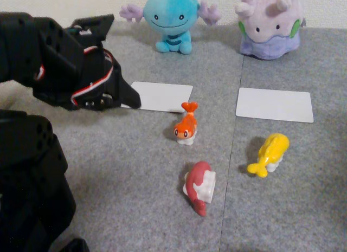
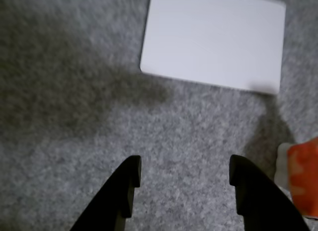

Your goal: Wooper wants to eat egg sudhi, and Goomy wants to eat shrimp sushi

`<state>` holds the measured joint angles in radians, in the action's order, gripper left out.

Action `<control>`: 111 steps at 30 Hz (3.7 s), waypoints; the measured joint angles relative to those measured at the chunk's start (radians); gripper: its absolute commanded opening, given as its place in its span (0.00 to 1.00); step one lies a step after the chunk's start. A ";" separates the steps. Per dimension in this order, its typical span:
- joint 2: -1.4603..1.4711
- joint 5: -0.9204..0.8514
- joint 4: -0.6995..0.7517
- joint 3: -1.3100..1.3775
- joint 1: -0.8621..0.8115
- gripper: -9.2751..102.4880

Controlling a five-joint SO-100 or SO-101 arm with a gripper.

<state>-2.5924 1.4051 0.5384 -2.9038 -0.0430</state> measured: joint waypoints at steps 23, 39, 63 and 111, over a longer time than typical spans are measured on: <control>-0.495 -0.017 0.137 0.000 -0.219 0.28; -0.683 -0.071 0.486 0.199 -0.258 0.28; 0.508 -0.126 0.681 1.000 -0.681 0.28; 1.315 -0.144 0.434 1.167 -0.801 0.34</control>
<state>-1.2778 1.2609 0.9725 -1.7365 -0.8437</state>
